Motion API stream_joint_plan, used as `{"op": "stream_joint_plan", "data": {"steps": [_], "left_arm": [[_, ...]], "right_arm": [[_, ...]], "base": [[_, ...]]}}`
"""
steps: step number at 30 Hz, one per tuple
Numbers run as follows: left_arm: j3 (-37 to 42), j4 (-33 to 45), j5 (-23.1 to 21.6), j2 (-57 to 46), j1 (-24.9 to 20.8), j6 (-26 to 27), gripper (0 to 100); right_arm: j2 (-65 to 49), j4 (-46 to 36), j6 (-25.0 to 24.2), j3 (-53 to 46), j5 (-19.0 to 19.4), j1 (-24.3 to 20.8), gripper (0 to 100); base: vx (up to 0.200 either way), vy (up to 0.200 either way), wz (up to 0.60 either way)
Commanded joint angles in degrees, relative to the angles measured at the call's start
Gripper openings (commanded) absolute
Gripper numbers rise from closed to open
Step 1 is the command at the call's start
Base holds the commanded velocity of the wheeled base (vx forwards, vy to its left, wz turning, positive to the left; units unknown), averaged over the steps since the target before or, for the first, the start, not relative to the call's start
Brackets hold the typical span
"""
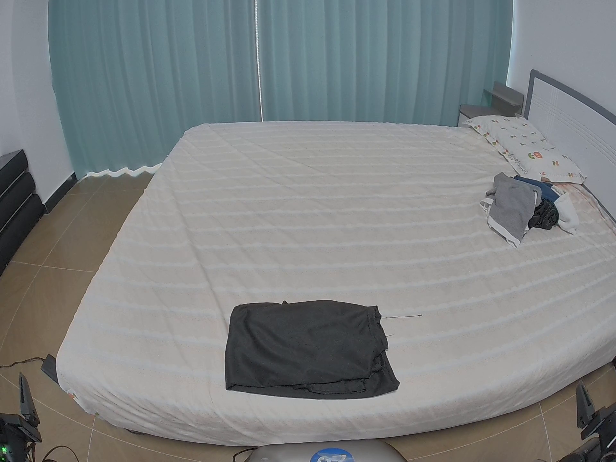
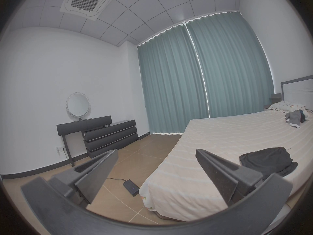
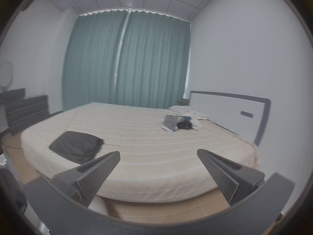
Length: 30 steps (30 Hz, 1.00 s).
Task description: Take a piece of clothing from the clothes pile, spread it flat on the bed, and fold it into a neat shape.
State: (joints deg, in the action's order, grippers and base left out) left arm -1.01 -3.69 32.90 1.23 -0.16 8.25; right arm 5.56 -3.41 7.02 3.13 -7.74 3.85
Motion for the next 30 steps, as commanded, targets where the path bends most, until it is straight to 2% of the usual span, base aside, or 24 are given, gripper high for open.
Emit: {"op": "stream_joint_plan", "data": {"steps": [1, 5, 8, 14, 19, 26, 30], "left_arm": [[0.92, 0.35, -2.23, -0.44, 0.07, 1.06, 100], [0.92, 0.35, -4.87, -0.44, 0.07, 1.33, 100], [1.01, 0.35, -7.77, -0.44, 0.07, 0.36, 100], [0.92, 0.71, -18.93, -0.44, 0.07, -4.12, 100], [0.75, 1.14, -24.9, -0.35, 0.07, -7.29, 100], [0.57, 2.11, -28.07, -0.35, 0.07, -9.31, 100], [0.84, 1.85, -27.54, -0.44, 0.07, -11.68, 100]], "right_arm": [[-5.56, 0.43, -1.92, -0.58, 7.21, -4.03, 100], [-5.56, 0.51, -2.54, -1.29, 11.08, -3.85, 100], [-5.56, 0.43, -2.8, -1.99, 11.17, -3.85, 100], [-5.56, 0.6, -5.53, -2.25, 10.64, -3.85, 100], [-5.56, 0.51, -5.26, -2.17, 10.64, -3.85, 100], [-5.56, 0.51, -5.35, -2.17, 10.64, -4.03, 100], [-5.56, 0.6, -5.35, -2.17, 10.64, -4.03, 100]], "base": [[0.0, 0.0, 0.0], [0.0, 0.0, 0.0], [0.0, 0.0, 0.0], [0.0, 0.0, 0.0], [0.0, 0.0, 0.0], [0.0, 0.0, 0.0], [0.0, 0.0, 0.0]]}}
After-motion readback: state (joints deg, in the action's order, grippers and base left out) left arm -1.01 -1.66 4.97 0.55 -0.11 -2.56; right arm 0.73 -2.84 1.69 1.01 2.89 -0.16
